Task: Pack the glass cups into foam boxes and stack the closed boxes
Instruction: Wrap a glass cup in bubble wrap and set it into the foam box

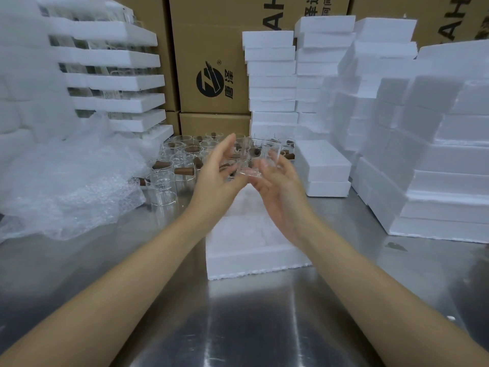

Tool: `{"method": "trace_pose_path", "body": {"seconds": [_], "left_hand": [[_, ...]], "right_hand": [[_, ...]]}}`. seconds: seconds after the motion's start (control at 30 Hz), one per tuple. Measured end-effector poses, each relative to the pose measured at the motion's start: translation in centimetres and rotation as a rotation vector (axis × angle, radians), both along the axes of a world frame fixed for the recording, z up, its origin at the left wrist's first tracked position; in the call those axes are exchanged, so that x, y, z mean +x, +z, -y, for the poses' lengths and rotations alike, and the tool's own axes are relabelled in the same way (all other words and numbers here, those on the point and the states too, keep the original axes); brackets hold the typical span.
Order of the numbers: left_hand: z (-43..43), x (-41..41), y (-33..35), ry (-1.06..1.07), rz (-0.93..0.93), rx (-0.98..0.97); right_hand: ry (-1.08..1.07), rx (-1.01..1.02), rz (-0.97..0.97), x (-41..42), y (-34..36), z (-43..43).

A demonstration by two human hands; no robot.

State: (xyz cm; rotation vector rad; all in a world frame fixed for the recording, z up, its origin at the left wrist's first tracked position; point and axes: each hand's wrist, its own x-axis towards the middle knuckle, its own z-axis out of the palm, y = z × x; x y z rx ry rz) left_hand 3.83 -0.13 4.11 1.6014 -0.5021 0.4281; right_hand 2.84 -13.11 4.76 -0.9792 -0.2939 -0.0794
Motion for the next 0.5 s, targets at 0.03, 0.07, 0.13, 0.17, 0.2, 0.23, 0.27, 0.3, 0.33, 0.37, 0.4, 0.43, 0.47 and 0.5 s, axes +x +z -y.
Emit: {"method": "trace_pose_path", "body": {"seconds": [0.03,0.07,0.13,0.17,0.2,0.23,0.27,0.3,0.33,0.37,0.4,0.43,0.47,0.5], "left_hand": [[0.06,0.08,-0.18,-0.058,-0.091,-0.024],[0.08,0.18,-0.32,-0.114,-0.169,-0.031],[0.09,0.39,-0.42,-0.200,-0.259,-0.037],[0.09,0.53,-0.43,-0.225,-0.268,-0.044],[0.11,0.65,-0.46,-0.239,-0.267,-0.045],[0.09,0.70,-0.53,-0.245,-0.263,-0.045],[0.04,0.68,-0.63,-0.243,-0.260,-0.042],[-0.01,0.63,-0.68,-0.236,-0.257,-0.037],[-0.02,0.62,-0.72,-0.229,-0.256,-0.032],[-0.02,0.62,-0.72,-0.225,-0.258,-0.029],[-0.04,0.64,-0.70,-0.223,-0.263,-0.031],[-0.03,0.64,-0.67,-0.223,-0.269,-0.035],[-0.07,0.62,-0.62,-0.223,-0.274,-0.037],[-0.11,0.60,-0.59,-0.223,-0.277,-0.034]], "right_hand": [[0.008,0.029,-0.017,0.03,0.08,0.14],[0.013,0.037,-0.029,0.08,0.15,0.24],[0.027,0.030,-0.051,0.22,0.14,0.43],[0.025,0.025,-0.064,0.26,0.13,0.51],[0.016,0.019,-0.076,0.26,0.08,0.60],[0.006,0.016,-0.083,0.25,0.01,0.66],[-0.003,0.016,-0.087,0.26,-0.04,0.68],[-0.006,0.019,-0.092,0.28,-0.12,0.66],[-0.003,0.021,-0.095,0.33,-0.20,0.66],[0.005,0.021,-0.097,0.38,-0.29,0.64],[0.011,0.017,-0.098,0.43,-0.34,0.66],[0.013,0.014,-0.099,0.53,-0.40,0.70],[0.012,0.012,-0.101,0.62,-0.44,0.73],[0.011,0.013,-0.105,0.70,-0.47,0.70]]}}
